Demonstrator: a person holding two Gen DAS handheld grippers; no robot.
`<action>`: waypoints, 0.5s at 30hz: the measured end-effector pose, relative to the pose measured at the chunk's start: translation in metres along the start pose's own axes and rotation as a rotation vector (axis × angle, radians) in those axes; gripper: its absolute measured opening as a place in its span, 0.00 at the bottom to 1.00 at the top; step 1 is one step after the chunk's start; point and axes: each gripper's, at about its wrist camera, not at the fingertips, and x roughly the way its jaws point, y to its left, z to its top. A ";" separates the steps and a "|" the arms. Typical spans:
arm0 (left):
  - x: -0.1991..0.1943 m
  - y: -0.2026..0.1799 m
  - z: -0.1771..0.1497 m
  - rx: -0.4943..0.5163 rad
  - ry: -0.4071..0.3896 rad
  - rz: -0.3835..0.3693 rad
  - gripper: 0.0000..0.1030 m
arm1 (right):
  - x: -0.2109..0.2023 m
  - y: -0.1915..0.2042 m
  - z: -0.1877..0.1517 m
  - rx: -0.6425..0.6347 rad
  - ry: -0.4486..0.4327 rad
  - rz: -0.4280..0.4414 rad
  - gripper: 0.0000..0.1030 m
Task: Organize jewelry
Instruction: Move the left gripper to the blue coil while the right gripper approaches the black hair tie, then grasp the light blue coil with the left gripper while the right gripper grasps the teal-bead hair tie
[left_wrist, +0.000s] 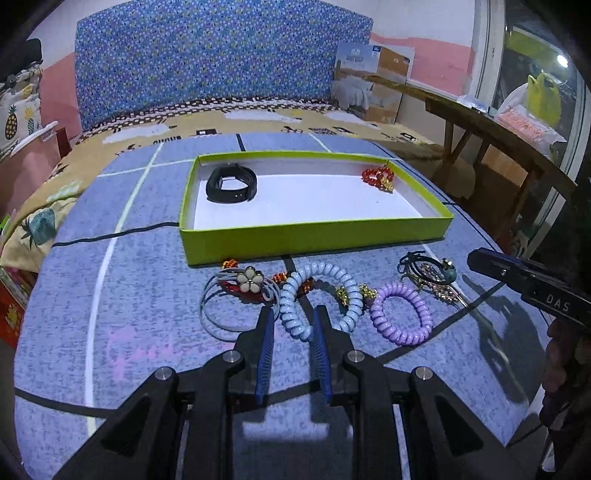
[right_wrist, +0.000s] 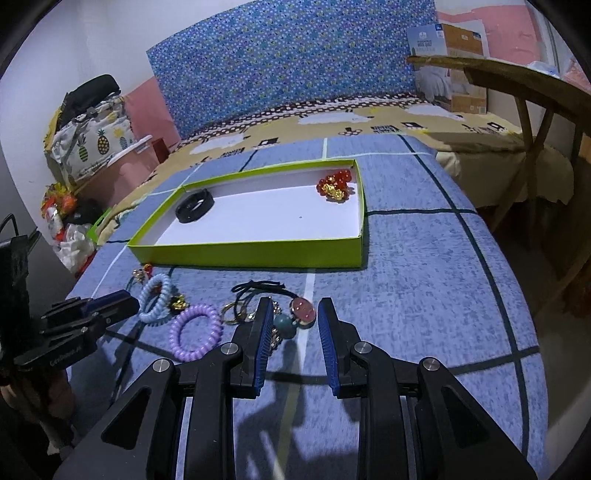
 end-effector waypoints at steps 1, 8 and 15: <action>0.002 0.000 0.001 -0.001 0.005 0.000 0.22 | 0.004 -0.001 0.001 0.002 0.010 0.000 0.25; 0.013 -0.004 0.005 -0.010 0.045 -0.003 0.22 | 0.022 -0.003 0.001 0.002 0.066 0.004 0.25; 0.018 -0.009 0.008 0.007 0.063 0.005 0.22 | 0.029 -0.004 0.002 0.008 0.096 0.011 0.20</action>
